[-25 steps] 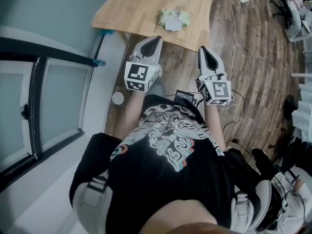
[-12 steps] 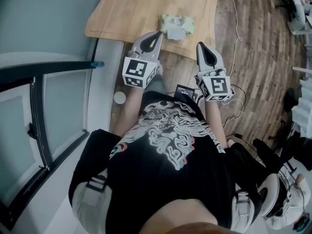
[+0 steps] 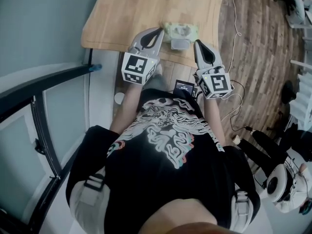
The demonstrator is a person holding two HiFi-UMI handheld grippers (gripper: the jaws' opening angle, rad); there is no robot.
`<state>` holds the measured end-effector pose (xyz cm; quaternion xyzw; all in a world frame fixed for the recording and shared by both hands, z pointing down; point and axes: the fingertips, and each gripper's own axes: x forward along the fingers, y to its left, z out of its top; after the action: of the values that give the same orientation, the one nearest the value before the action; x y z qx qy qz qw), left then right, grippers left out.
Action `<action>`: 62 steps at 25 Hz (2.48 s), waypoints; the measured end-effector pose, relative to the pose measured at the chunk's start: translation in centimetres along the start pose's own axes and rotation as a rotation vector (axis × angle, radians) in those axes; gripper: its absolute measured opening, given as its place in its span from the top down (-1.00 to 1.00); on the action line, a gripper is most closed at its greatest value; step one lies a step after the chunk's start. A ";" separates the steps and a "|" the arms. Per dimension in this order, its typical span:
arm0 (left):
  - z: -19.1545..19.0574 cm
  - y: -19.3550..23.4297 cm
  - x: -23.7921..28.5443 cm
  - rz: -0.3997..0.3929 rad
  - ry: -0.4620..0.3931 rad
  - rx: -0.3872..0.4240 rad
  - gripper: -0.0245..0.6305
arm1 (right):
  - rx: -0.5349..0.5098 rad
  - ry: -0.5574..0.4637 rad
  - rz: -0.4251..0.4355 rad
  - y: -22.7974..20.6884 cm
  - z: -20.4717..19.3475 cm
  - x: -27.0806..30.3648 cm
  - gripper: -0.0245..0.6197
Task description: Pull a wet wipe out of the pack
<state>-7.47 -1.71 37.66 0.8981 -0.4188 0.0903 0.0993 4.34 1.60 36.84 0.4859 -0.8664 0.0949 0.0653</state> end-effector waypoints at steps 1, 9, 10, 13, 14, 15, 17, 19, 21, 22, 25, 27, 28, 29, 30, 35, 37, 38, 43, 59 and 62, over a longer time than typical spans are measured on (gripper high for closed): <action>-0.2 0.5 0.4 -0.009 0.009 0.001 0.96 | 0.000 0.009 -0.004 0.0 -0.2 0.6 0.92; -1.2 4.0 2.9 -0.077 0.034 0.002 0.96 | 0.012 0.047 -0.061 -0.5 -1.1 4.3 0.92; -1.3 4.1 3.1 -0.087 0.041 0.001 0.96 | 0.014 0.053 -0.069 -0.6 -1.3 4.5 0.92; -1.9 4.5 3.8 -0.113 0.059 -0.004 0.96 | 0.015 0.068 -0.083 -0.8 -1.7 5.0 0.92; -2.1 4.6 4.0 -0.119 0.061 -0.004 0.96 | 0.012 0.072 -0.086 -0.9 -1.8 5.2 0.92; -2.2 4.7 4.2 -0.125 0.064 -0.003 0.96 | 0.009 0.076 -0.088 -0.9 -1.9 5.4 0.92; -2.5 4.6 4.6 -0.135 0.071 -0.001 0.96 | 0.002 0.083 -0.090 -0.9 -2.1 5.4 0.92; -2.7 4.5 5.1 -0.144 0.075 0.001 0.96 | -0.008 0.093 -0.094 -1.0 -2.3 5.2 0.92; -2.9 4.3 5.4 -0.152 0.080 0.000 0.96 | -0.015 0.103 -0.098 -1.0 -2.7 5.1 0.92; -3.0 4.1 5.4 -0.155 0.084 0.001 0.96 | -0.015 0.108 -0.099 -0.9 -2.9 5.0 0.92; -3.5 3.8 5.6 -0.157 0.099 0.010 0.96 | -0.013 0.120 -0.101 -0.8 -3.4 4.8 0.92; -3.8 3.6 6.0 -0.160 0.108 0.014 0.96 | -0.014 0.124 -0.097 -0.9 -3.5 5.0 0.92; -3.9 3.5 6.1 -0.161 0.111 0.015 0.96 | -0.016 0.125 -0.093 -0.9 -3.5 5.1 0.92; -4.0 3.5 6.3 -0.163 0.114 0.016 0.96 | -0.021 0.126 -0.088 -0.9 -3.5 5.2 0.92; -4.1 3.4 6.5 -0.164 0.116 0.018 0.96 | -0.027 0.128 -0.081 -0.9 -3.6 5.3 0.92; -4.8 2.9 7.4 -0.166 0.152 0.028 0.96 | -0.036 0.196 -0.030 -1.0 -6.0 6.2 0.92; -5.3 2.6 7.8 -0.170 0.167 0.026 0.96 | -0.033 0.215 -0.013 -1.0 -6.9 6.5 0.92; -5.6 2.5 8.0 -0.173 0.174 0.025 0.96 | -0.032 0.218 -0.005 -1.0 -7.1 6.7 0.92; -7.9 2.0 9.3 -0.196 0.228 0.017 0.96 | -0.055 0.231 0.001 -1.4 -8.3 7.5 0.92; -11.6 -0.5 11.7 -0.318 0.332 0.059 0.95 | -0.031 0.314 -0.001 -2.9 -12.3 8.5 0.91; -12.2 -1.1 11.8 -0.336 0.349 0.063 0.93 | -0.015 0.324 -0.006 -3.2 -13.0 8.6 0.90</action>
<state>-0.16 -6.58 52.19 0.9286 -0.2372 0.2391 0.1558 2.85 -4.22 51.63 0.4662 -0.8439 0.1654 0.2079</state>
